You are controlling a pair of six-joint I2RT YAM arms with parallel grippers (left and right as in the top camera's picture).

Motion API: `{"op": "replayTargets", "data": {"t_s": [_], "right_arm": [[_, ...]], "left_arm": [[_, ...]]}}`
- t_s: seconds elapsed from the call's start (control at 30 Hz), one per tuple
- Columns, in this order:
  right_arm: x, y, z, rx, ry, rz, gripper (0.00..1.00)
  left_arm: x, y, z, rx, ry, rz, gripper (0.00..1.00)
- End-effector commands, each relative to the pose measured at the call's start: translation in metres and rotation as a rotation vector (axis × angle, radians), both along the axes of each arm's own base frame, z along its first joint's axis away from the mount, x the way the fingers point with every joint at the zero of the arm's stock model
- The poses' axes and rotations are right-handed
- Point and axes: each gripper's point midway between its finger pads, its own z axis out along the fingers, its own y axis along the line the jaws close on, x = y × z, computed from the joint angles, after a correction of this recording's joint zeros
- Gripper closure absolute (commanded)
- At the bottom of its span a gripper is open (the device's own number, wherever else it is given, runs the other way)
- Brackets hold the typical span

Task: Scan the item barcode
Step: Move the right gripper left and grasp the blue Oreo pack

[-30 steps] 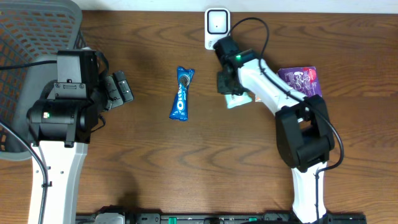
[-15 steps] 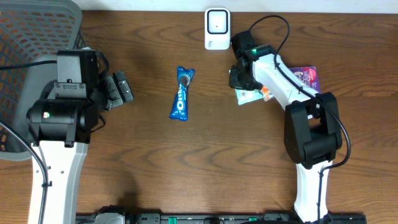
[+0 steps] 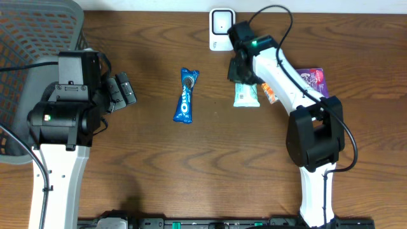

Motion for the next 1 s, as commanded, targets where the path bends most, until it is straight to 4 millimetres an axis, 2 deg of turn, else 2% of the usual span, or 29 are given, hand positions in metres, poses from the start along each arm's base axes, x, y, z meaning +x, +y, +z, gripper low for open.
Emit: {"op": "replayTargets", "data": {"t_s": [0.0, 0.13, 0.2, 0.27, 0.33, 0.47, 0.53, 0.7, 0.97], "right_arm": [[0.004, -0.013, 0.0, -0.035, -0.004, -0.008, 0.83], [0.0, -0.015, -0.012, -0.041, 0.011, -0.008, 0.82], [-0.003, -0.008, -0.018, -0.008, 0.023, 0.024, 0.83], [-0.006, 0.018, -0.018, 0.09, 0.034, 0.156, 0.83], [-0.011, 0.046, -0.013, 0.19, 0.035, 0.25, 0.76], [-0.021, 0.094, -0.004, 0.335, 0.028, 0.33, 0.66], [-0.025, 0.113, -0.002, 0.354, 0.016, 0.333, 0.52], [-0.035, 0.141, -0.003, 0.38, 0.015, 0.328, 0.46], [-0.041, 0.177, -0.027, 0.487, 0.058, 0.304, 0.44]], "left_arm": [[0.001, 0.003, 0.003, 0.015, -0.002, -0.002, 0.02], [0.001, 0.003, 0.003, 0.015, -0.002, -0.002, 0.02], [0.001, 0.003, 0.003, 0.015, -0.002, -0.002, 0.02], [0.001, 0.003, 0.003, 0.015, -0.002, -0.002, 0.02], [0.001, 0.003, 0.003, 0.015, -0.002, -0.002, 0.02], [0.001, 0.002, 0.002, 0.014, -0.002, -0.002, 0.02], [0.001, 0.003, 0.003, 0.015, -0.002, -0.002, 0.02], [0.001, 0.003, 0.003, 0.015, -0.002, -0.002, 0.02], [0.001, 0.003, 0.003, 0.015, -0.002, -0.002, 0.02]]}}
